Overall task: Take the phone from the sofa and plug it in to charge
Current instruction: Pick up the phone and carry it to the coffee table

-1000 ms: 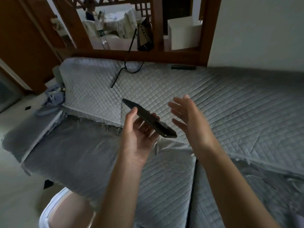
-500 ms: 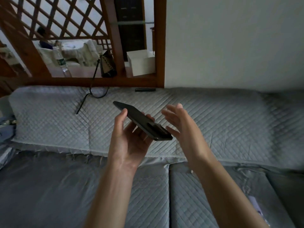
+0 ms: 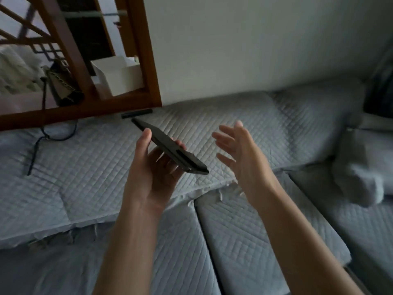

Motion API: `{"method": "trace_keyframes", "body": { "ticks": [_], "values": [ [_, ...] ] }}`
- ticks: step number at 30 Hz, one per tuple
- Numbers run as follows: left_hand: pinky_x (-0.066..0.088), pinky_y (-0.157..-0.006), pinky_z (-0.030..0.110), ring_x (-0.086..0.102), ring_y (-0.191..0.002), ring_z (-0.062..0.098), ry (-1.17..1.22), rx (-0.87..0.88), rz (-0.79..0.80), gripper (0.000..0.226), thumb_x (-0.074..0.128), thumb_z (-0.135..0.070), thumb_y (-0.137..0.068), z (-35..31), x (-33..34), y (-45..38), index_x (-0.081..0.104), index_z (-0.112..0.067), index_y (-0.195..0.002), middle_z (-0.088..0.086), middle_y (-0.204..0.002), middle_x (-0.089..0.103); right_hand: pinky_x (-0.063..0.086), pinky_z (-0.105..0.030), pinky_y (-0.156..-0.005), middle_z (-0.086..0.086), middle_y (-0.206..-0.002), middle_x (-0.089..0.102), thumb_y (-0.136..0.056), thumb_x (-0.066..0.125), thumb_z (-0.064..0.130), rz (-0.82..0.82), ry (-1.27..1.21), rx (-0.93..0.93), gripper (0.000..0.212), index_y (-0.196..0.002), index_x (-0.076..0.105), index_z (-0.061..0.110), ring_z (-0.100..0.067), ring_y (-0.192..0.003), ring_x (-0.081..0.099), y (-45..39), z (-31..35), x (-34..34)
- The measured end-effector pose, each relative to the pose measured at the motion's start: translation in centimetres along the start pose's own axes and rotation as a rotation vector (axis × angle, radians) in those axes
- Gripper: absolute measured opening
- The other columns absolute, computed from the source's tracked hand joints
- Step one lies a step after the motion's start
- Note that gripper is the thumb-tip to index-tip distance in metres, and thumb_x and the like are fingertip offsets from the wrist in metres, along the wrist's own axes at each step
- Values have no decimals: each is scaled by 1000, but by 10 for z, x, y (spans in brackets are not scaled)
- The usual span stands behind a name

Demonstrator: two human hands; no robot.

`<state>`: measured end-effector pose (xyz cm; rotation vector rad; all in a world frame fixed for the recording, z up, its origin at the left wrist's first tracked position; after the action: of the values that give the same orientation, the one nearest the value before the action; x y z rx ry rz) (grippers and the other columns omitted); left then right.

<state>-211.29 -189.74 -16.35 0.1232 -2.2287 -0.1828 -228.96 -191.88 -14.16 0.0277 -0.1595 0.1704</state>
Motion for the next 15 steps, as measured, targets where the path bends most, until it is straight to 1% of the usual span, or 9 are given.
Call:
{"method": "trace_keyframes", "body": {
  "ticks": [2, 3, 5, 7, 8, 9, 11, 12, 15],
  "values": [
    [54, -90, 42, 68, -92, 23, -43, -58, 28, 68, 84, -48, -61, 11, 0, -5, 62, -4, -109, 10, -92, 69, 38, -38, -109, 3, -135, 58, -88, 38, 60, -91, -14, 9, 66, -139, 47, 18, -9, -126, 51, 7, -7, -11],
    [54, -90, 42, 68, -92, 24, -65, -85, 38, 67, 84, -47, -62, 18, 2, -7, 62, -5, -109, 10, -91, 69, 39, -38, -108, 2, -134, 59, -87, 39, 60, -138, -28, 13, 66, -138, 48, 18, -10, -125, 52, 12, -8, -19],
    [55, -85, 40, 68, -92, 24, -97, -140, 69, 59, 82, -47, -66, 34, 12, -10, 65, -7, -105, 10, -90, 70, 41, -36, -105, 3, -130, 62, -82, 41, 61, -234, -58, 22, 67, -133, 53, 19, -11, -124, 53, 25, -10, -37],
    [55, -81, 39, 68, -90, 24, -128, -199, 132, 44, 80, -49, -68, 54, 27, -10, 76, -11, -91, 9, -87, 71, 43, -35, -102, 3, -127, 64, -81, 42, 61, -331, -86, 17, 64, -129, 56, 21, -12, -122, 55, 41, -8, -58],
    [55, -80, 38, 69, -90, 23, -149, -233, 171, 39, 79, -49, -69, 65, 37, -8, 78, -13, -84, 9, -86, 72, 44, -34, -101, 3, -126, 65, -82, 41, 60, -378, -96, 8, 62, -127, 57, 21, -12, -122, 55, 50, -6, -69],
    [55, -77, 37, 69, -90, 24, -168, -271, 204, 39, 79, -50, -69, 76, 47, -6, 77, -13, -84, 9, -87, 72, 44, -34, -100, 3, -125, 65, -85, 40, 60, -425, -104, -5, 60, -127, 58, 21, -12, -122, 55, 60, -3, -80],
    [55, -74, 38, 69, -91, 25, -182, -349, 259, 52, 80, -50, -68, 97, 68, 0, 70, -9, -99, 11, -93, 70, 44, -34, -100, 1, -126, 65, -91, 38, 56, -521, -129, -25, 55, -128, 57, 19, -13, -123, 55, 80, 6, -102],
    [55, -74, 38, 68, -92, 25, -187, -386, 298, 58, 80, -50, -68, 108, 79, 4, 65, -8, -106, 11, -94, 69, 43, -36, -101, 0, -127, 64, -95, 36, 53, -568, -146, -34, 52, -128, 56, 18, -15, -124, 54, 91, 10, -113],
    [56, -80, 40, 68, -94, 23, -215, -461, 420, 59, 77, -51, -70, 140, 113, 21, 62, -10, -111, 9, -95, 70, 36, -46, -109, -2, -130, 61, -97, 33, 47, -664, -172, -58, 48, -127, 54, 16, -19, -126, 52, 128, 26, -144]
  ]
}}
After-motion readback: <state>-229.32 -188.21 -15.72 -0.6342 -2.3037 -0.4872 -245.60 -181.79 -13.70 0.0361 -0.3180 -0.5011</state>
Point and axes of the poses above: each hand's wrist, its own y-axis away from the middle knuckle, its own x-axis out of the palm, z = x × y, the point moved 3 cm from there along -y, towards the middle knuckle
